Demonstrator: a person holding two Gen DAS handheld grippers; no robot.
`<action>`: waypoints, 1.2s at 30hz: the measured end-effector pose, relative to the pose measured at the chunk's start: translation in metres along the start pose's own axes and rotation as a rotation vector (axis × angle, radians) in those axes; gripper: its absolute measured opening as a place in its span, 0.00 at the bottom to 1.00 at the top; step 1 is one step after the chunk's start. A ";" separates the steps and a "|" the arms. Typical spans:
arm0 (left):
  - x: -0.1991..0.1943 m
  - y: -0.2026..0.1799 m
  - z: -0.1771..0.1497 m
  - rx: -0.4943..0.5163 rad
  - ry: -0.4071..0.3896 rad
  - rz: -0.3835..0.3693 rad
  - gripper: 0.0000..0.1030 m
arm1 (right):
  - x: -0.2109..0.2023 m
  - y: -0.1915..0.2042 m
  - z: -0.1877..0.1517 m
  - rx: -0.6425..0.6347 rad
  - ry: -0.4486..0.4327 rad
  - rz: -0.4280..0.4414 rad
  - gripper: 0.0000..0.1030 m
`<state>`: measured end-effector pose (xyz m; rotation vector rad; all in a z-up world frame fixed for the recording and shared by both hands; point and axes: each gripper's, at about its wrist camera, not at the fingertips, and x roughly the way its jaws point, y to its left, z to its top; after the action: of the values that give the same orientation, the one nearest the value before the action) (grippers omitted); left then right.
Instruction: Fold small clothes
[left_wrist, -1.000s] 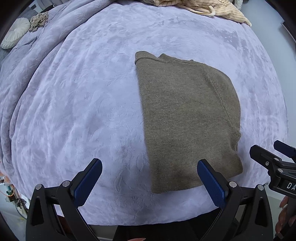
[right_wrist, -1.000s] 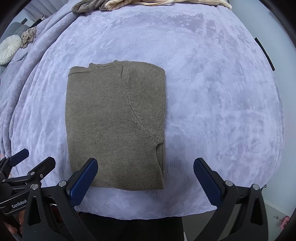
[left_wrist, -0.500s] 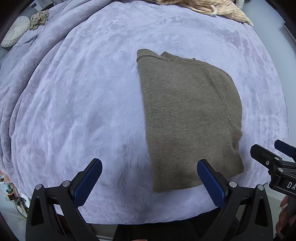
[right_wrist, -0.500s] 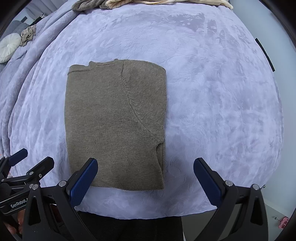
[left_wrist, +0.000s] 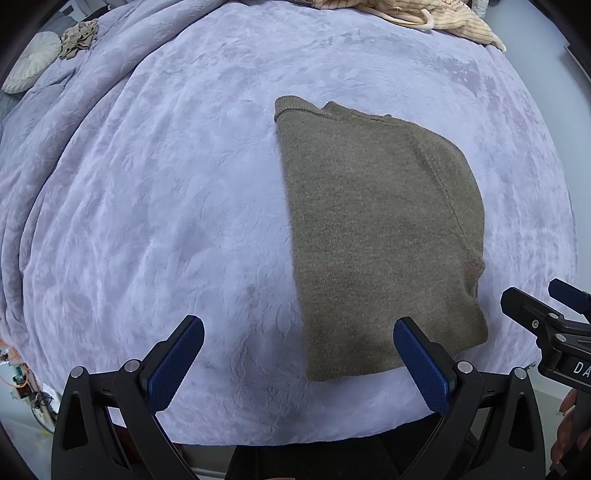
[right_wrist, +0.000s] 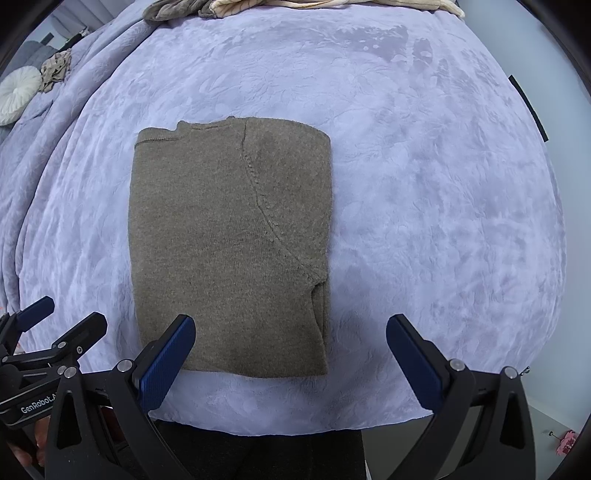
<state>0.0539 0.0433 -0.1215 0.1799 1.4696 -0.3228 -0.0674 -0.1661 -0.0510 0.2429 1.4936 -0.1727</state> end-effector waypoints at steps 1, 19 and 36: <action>0.000 0.000 0.000 0.000 0.001 0.000 1.00 | 0.000 0.000 -0.001 0.001 0.001 0.000 1.00; 0.001 0.001 -0.003 -0.002 0.003 0.001 1.00 | 0.001 -0.001 -0.001 -0.007 0.008 -0.005 1.00; 0.002 0.001 -0.002 -0.004 0.004 0.005 1.00 | 0.001 0.001 -0.001 -0.008 0.010 -0.003 1.00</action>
<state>0.0527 0.0449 -0.1235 0.1818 1.4734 -0.3155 -0.0676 -0.1652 -0.0521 0.2355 1.5040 -0.1688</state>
